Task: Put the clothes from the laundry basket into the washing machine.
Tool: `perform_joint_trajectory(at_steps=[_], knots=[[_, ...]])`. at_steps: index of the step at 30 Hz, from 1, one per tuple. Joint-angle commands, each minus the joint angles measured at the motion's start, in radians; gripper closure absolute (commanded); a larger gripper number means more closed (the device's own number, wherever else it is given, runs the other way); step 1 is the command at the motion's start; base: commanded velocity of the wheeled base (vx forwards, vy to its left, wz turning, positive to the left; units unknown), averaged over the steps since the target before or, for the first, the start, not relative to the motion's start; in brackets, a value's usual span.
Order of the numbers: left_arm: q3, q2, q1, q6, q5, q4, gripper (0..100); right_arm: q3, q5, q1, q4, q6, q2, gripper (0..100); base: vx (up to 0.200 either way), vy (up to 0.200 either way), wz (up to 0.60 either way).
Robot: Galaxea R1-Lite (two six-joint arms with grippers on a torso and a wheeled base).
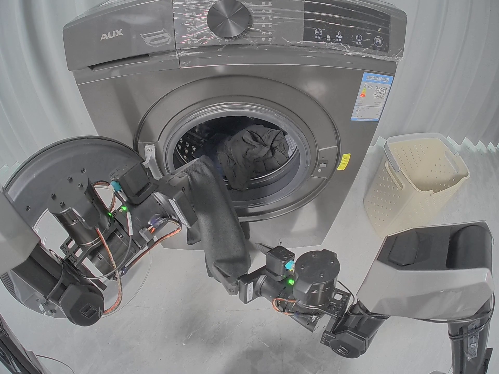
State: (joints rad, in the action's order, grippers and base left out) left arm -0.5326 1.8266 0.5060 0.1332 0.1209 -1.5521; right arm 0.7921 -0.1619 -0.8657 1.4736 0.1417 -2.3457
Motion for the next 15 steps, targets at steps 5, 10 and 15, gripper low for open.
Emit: perform_joint_trajectory(at_steps=[5, 10, 15], knots=[[-0.007, 0.003, -0.007, 0.0, -0.001, 0.0, 100, -0.017, 0.002, -0.061, 0.005, 0.001, 0.017, 0, 0.0, 0.0, 0.0], [-0.012, 0.005, -0.009, 0.0, -0.007, 0.0, 100, -0.014, 0.002, -0.081, 0.01, -0.002, 0.016, 0, 0.0, 0.0, 0.0], [-0.012, -0.006, -0.006, 0.0, -0.006, 0.0, 100, 0.104, 0.002, 0.013, 0.008, -0.005, -0.098, 0, 0.0, 0.0, 0.0]])
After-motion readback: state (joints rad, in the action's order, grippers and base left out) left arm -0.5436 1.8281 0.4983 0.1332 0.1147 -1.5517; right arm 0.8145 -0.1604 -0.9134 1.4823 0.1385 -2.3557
